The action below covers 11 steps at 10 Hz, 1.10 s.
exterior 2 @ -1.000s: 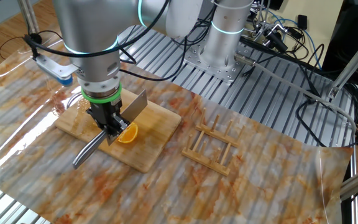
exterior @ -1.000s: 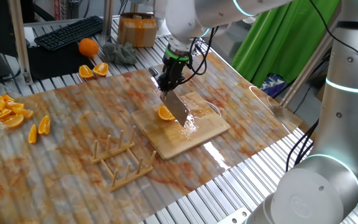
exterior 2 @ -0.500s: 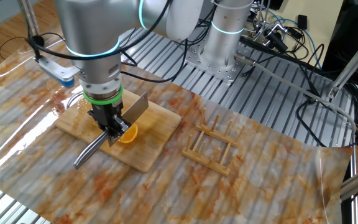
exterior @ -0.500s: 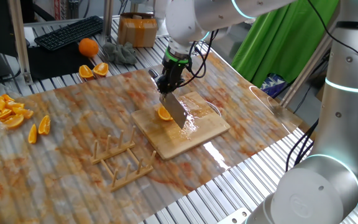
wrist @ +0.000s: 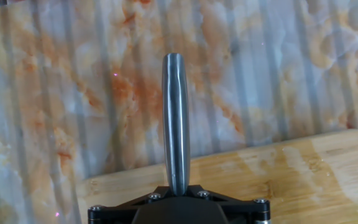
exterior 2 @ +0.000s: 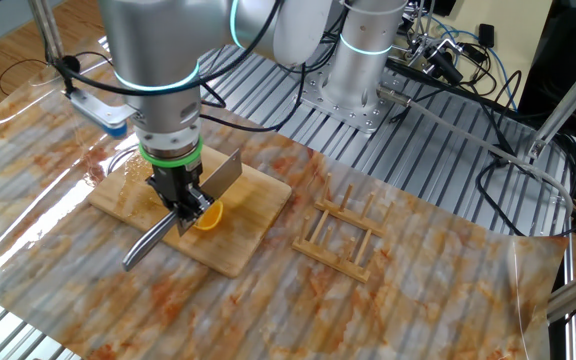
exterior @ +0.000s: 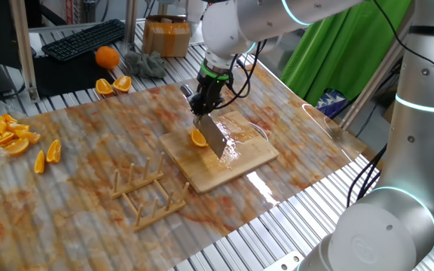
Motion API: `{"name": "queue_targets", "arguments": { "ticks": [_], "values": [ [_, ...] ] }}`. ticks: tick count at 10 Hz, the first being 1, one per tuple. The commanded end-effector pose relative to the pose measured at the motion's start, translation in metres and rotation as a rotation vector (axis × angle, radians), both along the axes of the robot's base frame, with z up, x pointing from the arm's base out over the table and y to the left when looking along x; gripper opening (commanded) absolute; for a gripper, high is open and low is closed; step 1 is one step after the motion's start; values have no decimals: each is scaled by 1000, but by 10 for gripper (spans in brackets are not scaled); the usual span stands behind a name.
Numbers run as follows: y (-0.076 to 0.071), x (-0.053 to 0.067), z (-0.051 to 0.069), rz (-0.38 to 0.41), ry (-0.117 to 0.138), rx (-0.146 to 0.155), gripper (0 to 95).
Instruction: Chop the orange
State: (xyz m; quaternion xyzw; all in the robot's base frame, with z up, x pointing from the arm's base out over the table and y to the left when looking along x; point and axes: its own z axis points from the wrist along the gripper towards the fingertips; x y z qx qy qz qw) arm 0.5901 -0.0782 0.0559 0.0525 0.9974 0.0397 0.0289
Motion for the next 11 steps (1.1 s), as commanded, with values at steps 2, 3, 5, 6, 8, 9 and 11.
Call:
{"name": "queue_targets", "arguments": {
  "ticks": [2,3,5,6,8,9,11],
  "values": [
    [3,-2,-7,-10,-21,-2,0],
    [3,-4,-7,-16,-28,-3,0],
    [6,-10,-10,-29,-52,-8,0],
    [6,-12,-11,-34,-58,-9,0],
    [7,-13,-8,-41,-56,-10,0],
    [7,-13,-6,-41,-55,-12,0],
    [10,-15,-3,-41,-46,-16,0]
  ]
}}
